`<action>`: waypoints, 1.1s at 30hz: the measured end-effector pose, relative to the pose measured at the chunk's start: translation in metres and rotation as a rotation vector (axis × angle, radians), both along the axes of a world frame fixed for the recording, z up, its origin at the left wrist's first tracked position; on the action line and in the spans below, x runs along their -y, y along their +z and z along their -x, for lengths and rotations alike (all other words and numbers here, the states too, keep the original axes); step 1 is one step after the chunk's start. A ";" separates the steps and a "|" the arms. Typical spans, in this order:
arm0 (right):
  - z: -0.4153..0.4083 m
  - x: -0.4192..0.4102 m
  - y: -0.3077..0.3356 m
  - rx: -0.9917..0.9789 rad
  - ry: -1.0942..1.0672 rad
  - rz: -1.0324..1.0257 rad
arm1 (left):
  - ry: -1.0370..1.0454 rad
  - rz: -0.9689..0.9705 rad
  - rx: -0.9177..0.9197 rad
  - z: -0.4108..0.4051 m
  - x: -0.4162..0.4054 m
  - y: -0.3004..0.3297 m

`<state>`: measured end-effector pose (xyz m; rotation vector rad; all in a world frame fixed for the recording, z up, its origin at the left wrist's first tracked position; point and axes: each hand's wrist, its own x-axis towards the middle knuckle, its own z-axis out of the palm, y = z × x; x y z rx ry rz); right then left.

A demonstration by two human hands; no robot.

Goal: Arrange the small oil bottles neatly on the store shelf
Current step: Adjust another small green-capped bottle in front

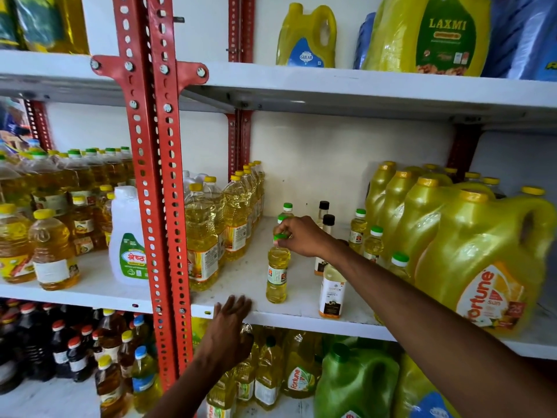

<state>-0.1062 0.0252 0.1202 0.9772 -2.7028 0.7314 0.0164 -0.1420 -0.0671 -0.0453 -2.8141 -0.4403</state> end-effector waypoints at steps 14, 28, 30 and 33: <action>-0.008 0.004 0.001 0.041 0.006 -0.016 | -0.007 -0.035 -0.048 0.003 0.002 -0.006; -0.023 0.006 -0.002 0.024 0.005 0.009 | -0.001 -0.034 -0.039 0.005 0.003 -0.008; -0.025 0.007 -0.001 0.018 0.004 0.000 | 0.001 -0.035 -0.041 0.006 0.002 -0.009; -0.026 0.008 -0.001 0.023 0.004 -0.011 | 0.003 -0.030 -0.036 0.007 0.003 -0.010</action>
